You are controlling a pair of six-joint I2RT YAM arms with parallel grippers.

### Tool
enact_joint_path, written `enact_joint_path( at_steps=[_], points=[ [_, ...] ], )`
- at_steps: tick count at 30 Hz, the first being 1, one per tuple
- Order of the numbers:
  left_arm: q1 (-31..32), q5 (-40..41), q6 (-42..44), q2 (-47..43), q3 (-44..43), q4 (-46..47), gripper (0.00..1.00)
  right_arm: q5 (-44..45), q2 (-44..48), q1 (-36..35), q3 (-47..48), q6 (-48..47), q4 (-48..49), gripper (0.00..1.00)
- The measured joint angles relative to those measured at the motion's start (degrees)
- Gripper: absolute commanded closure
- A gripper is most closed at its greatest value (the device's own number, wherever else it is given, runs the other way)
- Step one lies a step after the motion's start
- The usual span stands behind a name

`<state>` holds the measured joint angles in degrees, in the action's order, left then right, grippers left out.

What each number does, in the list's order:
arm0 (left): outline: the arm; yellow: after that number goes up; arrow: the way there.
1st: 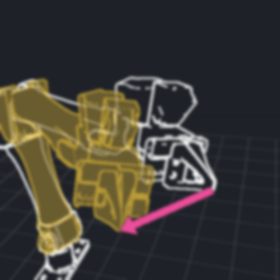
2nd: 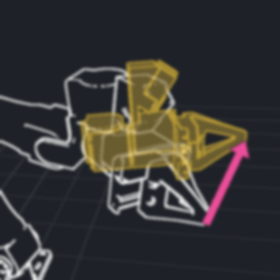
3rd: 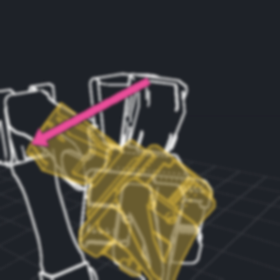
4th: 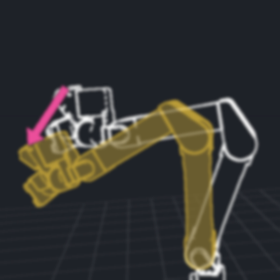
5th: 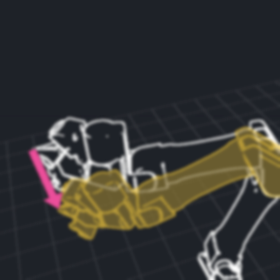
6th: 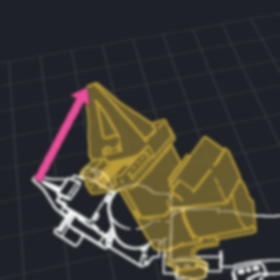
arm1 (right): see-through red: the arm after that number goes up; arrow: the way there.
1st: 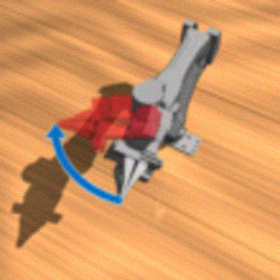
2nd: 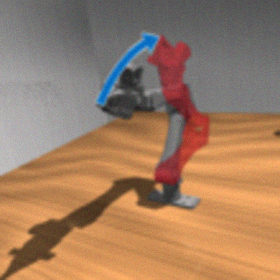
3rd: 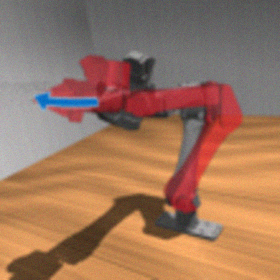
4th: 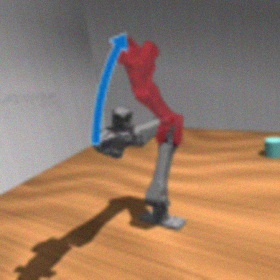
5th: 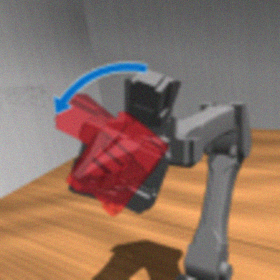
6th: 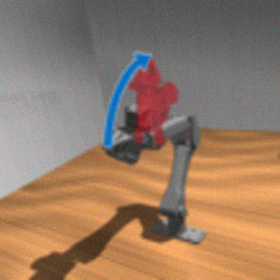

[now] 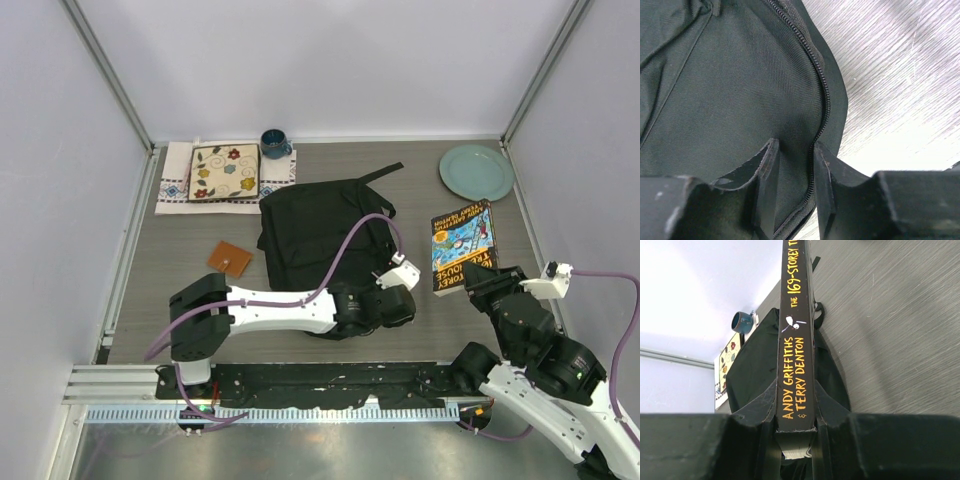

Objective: Pack the student bag
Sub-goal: Pick up the book from the center of the board, then place the book in the student bag.

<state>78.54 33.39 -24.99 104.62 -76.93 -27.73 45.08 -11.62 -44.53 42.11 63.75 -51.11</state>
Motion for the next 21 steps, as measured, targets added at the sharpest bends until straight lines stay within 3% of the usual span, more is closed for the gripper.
enact_joint_path(
  at_steps=[5, 7, 21],
  points=[
    [0.0, 0.2, 0.0, -2.7, 0.0, 0.0, 0.81, -0.1, 0.0, 0.0, -0.3, 0.0, 0.0, 1.00],
    [0.0, 0.6, 0.1, -4.0, 0.0, 0.0, 0.99, -0.2, 0.0, 0.0, -0.7, 0.1, 0.0, 0.99],
    [-1.3, 3.7, 0.2, -7.5, 0.3, -0.8, 1.00, -4.9, 0.0, 0.0, -1.0, 0.5, -0.8, 1.00]
  ],
)
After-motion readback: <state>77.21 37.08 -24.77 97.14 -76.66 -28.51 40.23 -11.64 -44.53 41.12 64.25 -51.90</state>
